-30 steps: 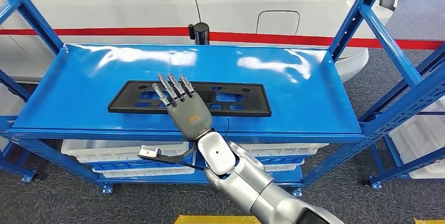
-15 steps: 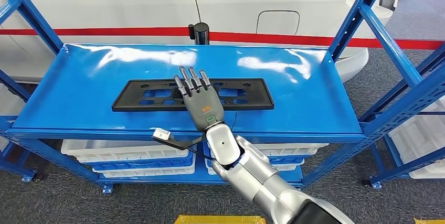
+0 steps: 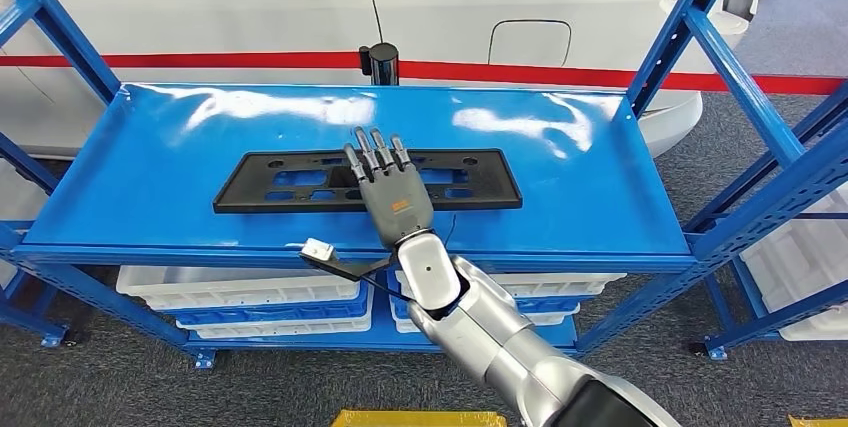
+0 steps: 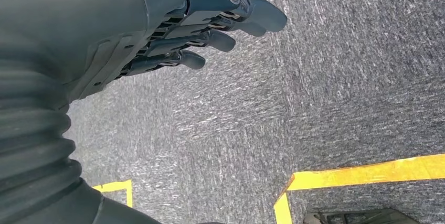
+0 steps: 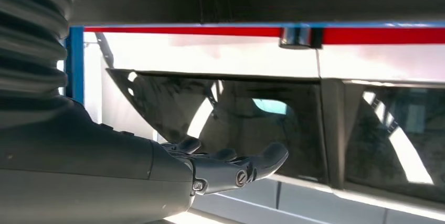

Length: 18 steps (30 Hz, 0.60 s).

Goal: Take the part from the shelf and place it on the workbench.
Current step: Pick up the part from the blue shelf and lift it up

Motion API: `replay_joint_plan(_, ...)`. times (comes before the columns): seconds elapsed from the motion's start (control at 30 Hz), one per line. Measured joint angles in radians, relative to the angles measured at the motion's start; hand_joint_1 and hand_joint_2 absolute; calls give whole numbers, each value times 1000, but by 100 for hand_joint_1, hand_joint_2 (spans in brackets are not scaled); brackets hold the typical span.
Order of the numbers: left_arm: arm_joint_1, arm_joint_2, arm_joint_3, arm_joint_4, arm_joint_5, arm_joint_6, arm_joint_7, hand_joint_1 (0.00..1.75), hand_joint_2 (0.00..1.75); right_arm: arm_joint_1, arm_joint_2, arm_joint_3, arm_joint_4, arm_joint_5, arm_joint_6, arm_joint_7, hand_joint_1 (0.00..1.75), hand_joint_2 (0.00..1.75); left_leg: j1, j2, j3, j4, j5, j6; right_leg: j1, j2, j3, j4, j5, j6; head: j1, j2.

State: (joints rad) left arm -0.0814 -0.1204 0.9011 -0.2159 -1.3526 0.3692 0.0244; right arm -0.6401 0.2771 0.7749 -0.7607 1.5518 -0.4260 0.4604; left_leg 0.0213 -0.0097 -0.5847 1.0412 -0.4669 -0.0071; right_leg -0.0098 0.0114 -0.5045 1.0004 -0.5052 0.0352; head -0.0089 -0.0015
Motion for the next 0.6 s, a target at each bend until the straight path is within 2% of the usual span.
replay_joint_plan(0.2, -4, 0, -2, 0, -8, -3, 3, 0, 175, -16, 0, -24, 60, 0, 49, 5, 0, 175, 0, 0, 0, 0, 0, 0, 0, 0, 0, 0, 0, 0, 0, 0)
replay_joint_plan(0.4, -12, 0, -11, 0, -17, -7, 5, 0, 175, -51, 24, -42, 133, 0, 101, -49, 0, 175, 0, 1, 1, 0, 0, 0, 0, 0, 0, 0, 0, 0, 0, 0)
replay_joint_plan(0.6, -13, -2, -14, 0, -18, -7, 6, 0, 175, -75, 47, -44, 184, 0, 129, -64, 0, 175, 0, 1, 3, 0, 0, 0, 0, 0, 1, 0, 0, 0, 0, 0)
